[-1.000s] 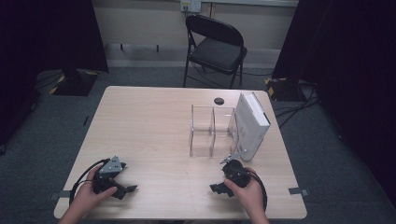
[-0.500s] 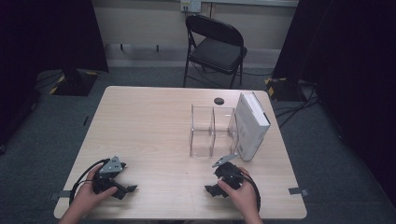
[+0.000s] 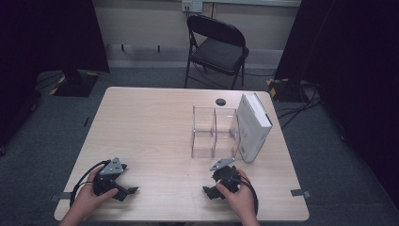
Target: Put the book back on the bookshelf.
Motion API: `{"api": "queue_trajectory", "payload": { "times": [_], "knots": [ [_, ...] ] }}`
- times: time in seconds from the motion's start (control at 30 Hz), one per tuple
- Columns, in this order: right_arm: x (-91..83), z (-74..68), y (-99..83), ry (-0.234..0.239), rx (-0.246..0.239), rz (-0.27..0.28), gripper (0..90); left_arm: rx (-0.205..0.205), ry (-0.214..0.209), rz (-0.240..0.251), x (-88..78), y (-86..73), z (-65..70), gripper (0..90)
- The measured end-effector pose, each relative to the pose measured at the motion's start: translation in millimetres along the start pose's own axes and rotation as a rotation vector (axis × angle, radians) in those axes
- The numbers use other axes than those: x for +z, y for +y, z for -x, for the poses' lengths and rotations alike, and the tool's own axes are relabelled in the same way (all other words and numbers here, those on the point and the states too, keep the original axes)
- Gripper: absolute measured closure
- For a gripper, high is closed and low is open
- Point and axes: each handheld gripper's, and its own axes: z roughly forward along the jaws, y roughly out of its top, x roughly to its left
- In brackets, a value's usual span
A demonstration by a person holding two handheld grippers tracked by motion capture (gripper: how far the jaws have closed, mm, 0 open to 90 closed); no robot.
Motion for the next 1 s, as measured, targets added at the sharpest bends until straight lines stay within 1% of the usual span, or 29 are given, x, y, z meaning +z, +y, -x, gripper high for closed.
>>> {"api": "queue_trajectory", "payload": {
  "times": [0.13,0.17,0.3,0.5,0.57,1.0],
  "knots": [
    [1.5,-1.3,0.3,0.0,0.005,0.014,10.3,0.0,0.0,0.0,0.0,0.0,0.0,0.0],
    [2.5,-1.5,-0.4,-0.001,0.007,0.03,10.1,0.0,0.0,0.0,0.0,0.0,0.0,0.0],
    [3.5,-2.4,-2.9,-0.012,0.016,0.062,10.0,0.0,0.0,0.0,0.0,0.0,0.0,0.0],
    [5.1,-3.9,-5.9,-0.019,0.028,0.1,9.9,0.001,0.0,0.0,0.0,0.0,0.0,0.0],
    [5.9,-3.8,-6.8,-0.022,0.025,0.115,9.9,0.001,0.0,0.0,0.0,0.0,-0.1,0.0],
    [7.3,-5.7,-9.1,-0.027,0.043,0.147,9.9,0.0,0.0,0.0,0.0,0.0,0.0,0.0]
  ]
}}
